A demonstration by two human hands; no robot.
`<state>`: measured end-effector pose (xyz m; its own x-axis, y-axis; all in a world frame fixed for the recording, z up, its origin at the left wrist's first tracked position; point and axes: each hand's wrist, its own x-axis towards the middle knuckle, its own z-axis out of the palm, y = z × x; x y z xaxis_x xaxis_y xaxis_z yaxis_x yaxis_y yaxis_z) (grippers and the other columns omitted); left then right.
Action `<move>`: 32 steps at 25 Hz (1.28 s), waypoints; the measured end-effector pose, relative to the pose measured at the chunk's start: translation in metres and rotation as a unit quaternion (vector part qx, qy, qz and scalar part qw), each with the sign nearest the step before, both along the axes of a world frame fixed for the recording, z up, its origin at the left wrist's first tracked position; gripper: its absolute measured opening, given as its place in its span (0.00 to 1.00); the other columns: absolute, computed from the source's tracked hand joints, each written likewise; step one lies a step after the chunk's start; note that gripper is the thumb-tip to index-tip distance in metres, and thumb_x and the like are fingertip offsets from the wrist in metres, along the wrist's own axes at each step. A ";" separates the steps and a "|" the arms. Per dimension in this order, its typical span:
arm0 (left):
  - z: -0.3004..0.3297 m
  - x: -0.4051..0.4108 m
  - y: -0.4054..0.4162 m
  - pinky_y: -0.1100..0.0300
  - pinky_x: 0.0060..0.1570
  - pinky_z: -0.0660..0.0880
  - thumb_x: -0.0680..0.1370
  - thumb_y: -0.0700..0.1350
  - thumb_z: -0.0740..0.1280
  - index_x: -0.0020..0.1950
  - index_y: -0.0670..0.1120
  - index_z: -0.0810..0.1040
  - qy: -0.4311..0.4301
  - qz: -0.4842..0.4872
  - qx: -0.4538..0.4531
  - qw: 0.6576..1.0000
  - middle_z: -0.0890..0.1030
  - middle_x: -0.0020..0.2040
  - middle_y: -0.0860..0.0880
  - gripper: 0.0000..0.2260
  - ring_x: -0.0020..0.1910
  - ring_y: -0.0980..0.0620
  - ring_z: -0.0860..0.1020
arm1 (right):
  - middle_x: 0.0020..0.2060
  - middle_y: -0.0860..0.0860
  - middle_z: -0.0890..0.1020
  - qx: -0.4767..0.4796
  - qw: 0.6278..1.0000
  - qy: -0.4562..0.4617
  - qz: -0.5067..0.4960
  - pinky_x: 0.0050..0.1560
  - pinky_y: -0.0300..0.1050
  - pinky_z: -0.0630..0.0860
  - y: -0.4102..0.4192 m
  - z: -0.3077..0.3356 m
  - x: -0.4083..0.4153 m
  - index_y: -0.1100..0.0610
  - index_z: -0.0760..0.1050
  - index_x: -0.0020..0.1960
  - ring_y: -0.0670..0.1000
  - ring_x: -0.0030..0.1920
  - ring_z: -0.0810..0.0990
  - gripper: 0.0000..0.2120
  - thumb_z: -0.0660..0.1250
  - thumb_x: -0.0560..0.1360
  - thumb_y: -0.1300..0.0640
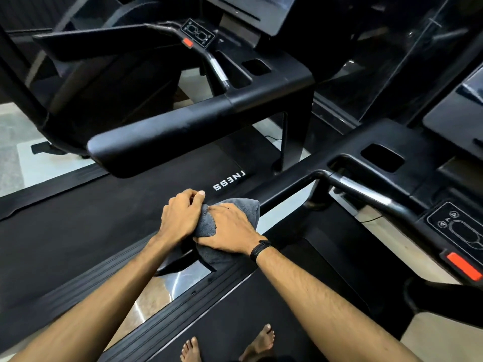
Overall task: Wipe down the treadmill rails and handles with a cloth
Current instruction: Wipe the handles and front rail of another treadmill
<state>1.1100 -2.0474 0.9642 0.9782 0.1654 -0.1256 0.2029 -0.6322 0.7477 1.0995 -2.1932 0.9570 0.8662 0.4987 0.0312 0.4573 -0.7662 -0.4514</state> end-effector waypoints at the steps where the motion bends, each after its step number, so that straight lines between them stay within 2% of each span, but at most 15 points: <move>1: 0.001 0.005 -0.012 0.47 0.58 0.72 0.82 0.56 0.58 0.55 0.49 0.80 -0.001 -0.008 0.003 1.000 0.84 0.54 0.45 0.16 0.57 0.40 0.78 | 0.43 0.49 0.83 0.006 1.000 -0.001 -0.005 0.58 0.46 0.68 -0.012 0.003 0.004 0.57 0.78 0.47 0.51 0.49 0.79 0.18 0.72 0.70 0.42; 4: 0.004 0.020 -0.046 0.47 0.60 0.72 0.82 0.55 0.59 0.57 0.48 0.79 -0.016 -0.020 0.006 1.000 0.83 0.55 0.46 0.15 0.58 0.42 0.78 | 0.44 0.50 0.83 0.017 0.999 0.002 -0.028 0.60 0.46 0.68 -0.044 0.001 0.020 0.57 0.78 0.49 0.52 0.50 0.79 0.18 0.72 0.71 0.43; 7: 0.004 0.036 -0.080 0.47 0.61 0.71 0.82 0.55 0.59 0.60 0.47 0.77 -0.036 -0.029 0.015 0.999 0.83 0.56 0.46 0.15 0.59 0.42 0.78 | 0.40 0.48 0.82 0.022 0.999 -0.012 -0.049 0.55 0.52 0.72 -0.080 -0.003 0.043 0.55 0.76 0.45 0.52 0.45 0.79 0.18 0.68 0.69 0.40; 9: 0.007 0.048 -0.108 0.47 0.61 0.71 0.83 0.54 0.59 0.63 0.46 0.75 -0.049 -0.036 0.021 0.998 0.83 0.57 0.45 0.16 0.60 0.41 0.78 | 0.39 0.50 0.82 0.027 0.998 -0.019 -0.057 0.54 0.53 0.73 -0.108 -0.004 0.060 0.56 0.76 0.43 0.53 0.43 0.79 0.17 0.69 0.69 0.42; 14: 0.010 0.070 -0.158 0.46 0.62 0.70 0.83 0.53 0.59 0.67 0.45 0.71 -0.066 -0.054 0.040 0.996 0.82 0.60 0.44 0.16 0.62 0.39 0.77 | 0.47 0.51 0.83 0.025 0.996 -0.042 -0.075 0.62 0.50 0.67 -0.160 0.000 0.085 0.57 0.78 0.50 0.54 0.51 0.79 0.19 0.70 0.72 0.42; 18: 0.014 0.083 -0.191 0.44 0.64 0.68 0.83 0.50 0.59 0.70 0.44 0.68 -0.079 -0.055 0.050 0.994 0.80 0.63 0.44 0.18 0.64 0.39 0.76 | 0.48 0.52 0.83 0.035 0.995 -0.030 -0.083 0.65 0.49 0.64 -0.190 0.004 0.101 0.58 0.78 0.52 0.54 0.53 0.78 0.18 0.69 0.73 0.44; 22: 0.013 0.105 -0.210 0.46 0.64 0.67 0.83 0.50 0.58 0.70 0.44 0.68 -0.070 -0.079 0.061 0.993 0.81 0.62 0.45 0.17 0.64 0.40 0.75 | 0.51 0.51 0.81 0.031 0.994 -0.016 -0.104 0.70 0.45 0.59 -0.209 0.000 0.116 0.57 0.77 0.55 0.52 0.57 0.76 0.20 0.70 0.73 0.42; 26: 0.011 0.136 -0.237 0.46 0.63 0.67 0.83 0.48 0.58 0.70 0.44 0.69 -0.066 -0.095 0.059 0.992 0.80 0.63 0.44 0.16 0.64 0.39 0.75 | 0.48 0.50 0.82 -0.003 0.992 -0.029 -0.121 0.68 0.44 0.58 -0.222 -0.003 0.134 0.56 0.75 0.56 0.52 0.54 0.77 0.25 0.58 0.70 0.39; 29: 0.009 0.162 -0.260 0.46 0.63 0.66 0.84 0.48 0.58 0.69 0.44 0.69 -0.067 -0.103 0.030 0.992 0.80 0.64 0.44 0.16 0.64 0.39 0.75 | 0.45 0.51 0.82 -0.021 0.986 -0.060 -0.152 0.67 0.51 0.62 -0.239 0.001 0.152 0.56 0.74 0.55 0.54 0.51 0.78 0.19 0.58 0.72 0.45; 32: 0.005 0.192 -0.283 0.44 0.64 0.68 0.83 0.53 0.56 0.68 0.45 0.69 -0.069 -0.125 -0.004 0.990 0.80 0.62 0.43 0.18 0.63 0.38 0.75 | 0.40 0.51 0.82 -0.018 0.978 -0.091 -0.189 0.61 0.55 0.68 -0.258 0.010 0.167 0.58 0.75 0.49 0.55 0.46 0.79 0.10 0.62 0.72 0.52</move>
